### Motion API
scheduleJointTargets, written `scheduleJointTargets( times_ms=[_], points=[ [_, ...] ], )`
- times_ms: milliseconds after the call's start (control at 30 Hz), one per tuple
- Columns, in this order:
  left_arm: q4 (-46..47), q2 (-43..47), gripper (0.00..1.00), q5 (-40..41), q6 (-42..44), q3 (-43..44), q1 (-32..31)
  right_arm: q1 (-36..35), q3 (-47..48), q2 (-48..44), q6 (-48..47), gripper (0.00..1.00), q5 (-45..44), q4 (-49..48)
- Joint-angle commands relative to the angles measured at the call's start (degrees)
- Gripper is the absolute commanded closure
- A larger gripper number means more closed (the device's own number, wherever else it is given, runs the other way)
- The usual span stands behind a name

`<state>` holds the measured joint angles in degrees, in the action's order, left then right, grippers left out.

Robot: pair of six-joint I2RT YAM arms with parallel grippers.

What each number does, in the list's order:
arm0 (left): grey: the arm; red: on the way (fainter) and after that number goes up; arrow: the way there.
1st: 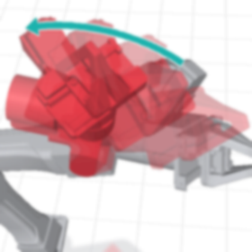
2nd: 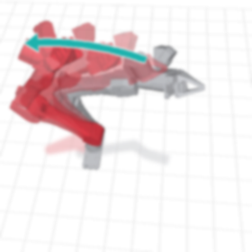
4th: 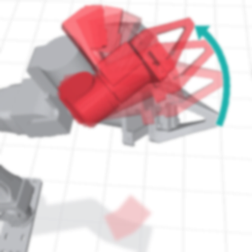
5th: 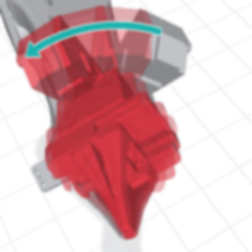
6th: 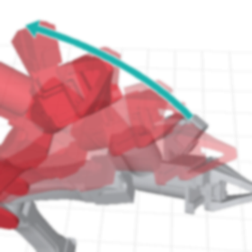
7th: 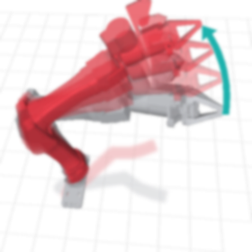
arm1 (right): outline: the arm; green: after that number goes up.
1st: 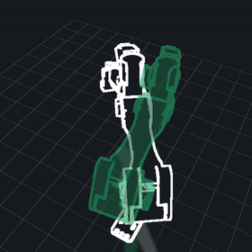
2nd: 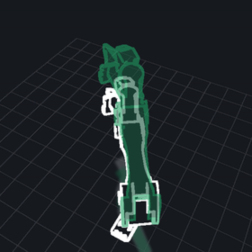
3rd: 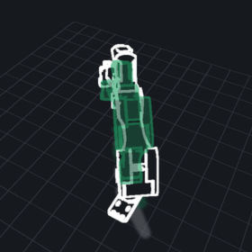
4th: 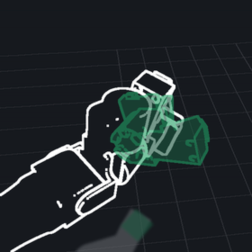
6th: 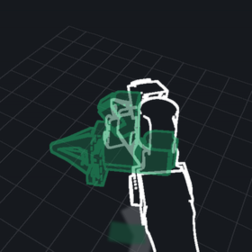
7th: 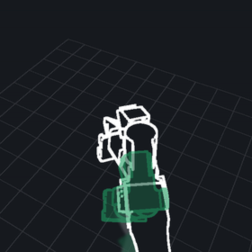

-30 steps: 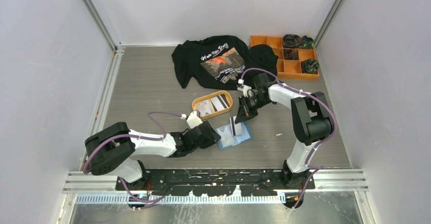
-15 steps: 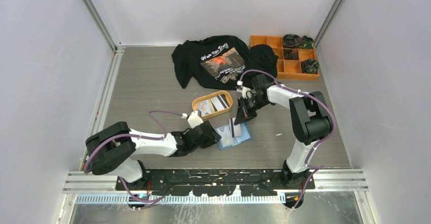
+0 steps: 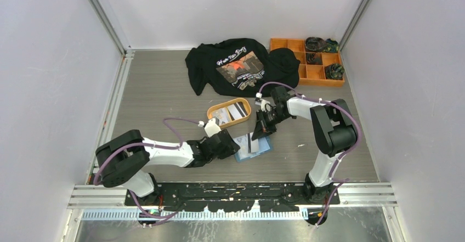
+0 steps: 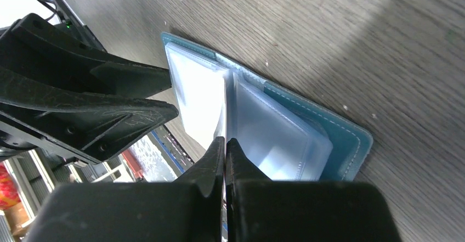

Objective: Put the credit cards into the card holder
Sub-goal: Insert the credit card into the card holder.

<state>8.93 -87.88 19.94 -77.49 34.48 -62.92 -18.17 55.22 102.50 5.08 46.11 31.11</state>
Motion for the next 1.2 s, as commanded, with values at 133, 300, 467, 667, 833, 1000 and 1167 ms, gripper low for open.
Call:
scheduleJointTargets(
  times_ms=[133, 300, 467, 667, 833, 1000, 1167],
  points=[
    [-4.8, -2.0, 0.6, -0.6, 1.8, 1.7, 0.7, -0.4, -1.4, -3.0, 1.7, 0.99, 2.1, -4.9],
    [-5.7, -2.0, 0.6, -0.7, 2.2, 2.0, 0.9, -0.2, -0.8, -1.8, 2.1, 0.99, 2.3, -2.7],
    [-6.5, -1.9, 0.64, -0.9, 2.2, 2.1, 1.2, 0.0, -0.4, -0.4, 2.9, 0.99, 0.7, -1.0],
    [-7.0, -2.3, 0.65, -0.7, 2.4, 2.2, 1.6, 0.1, -0.4, -0.4, -0.5, 0.99, 1.4, 2.0],
    [-6.9, -3.0, 0.66, -1.3, 2.8, 2.7, 1.8, 0.2, -1.0, -0.9, -1.3, 0.98, 3.4, 1.8],
    [-6.9, -3.7, 0.66, -2.0, 3.2, 3.3, 1.9, 0.3, -2.1, -1.0, 0.8, 0.98, 3.5, -0.2],
    [-7.0, -3.3, 0.66, -2.4, 3.5, 3.2, 2.0, 1.3, -4.0, -2.0, 6.2, 0.97, 0.6, -3.0]
  ],
)
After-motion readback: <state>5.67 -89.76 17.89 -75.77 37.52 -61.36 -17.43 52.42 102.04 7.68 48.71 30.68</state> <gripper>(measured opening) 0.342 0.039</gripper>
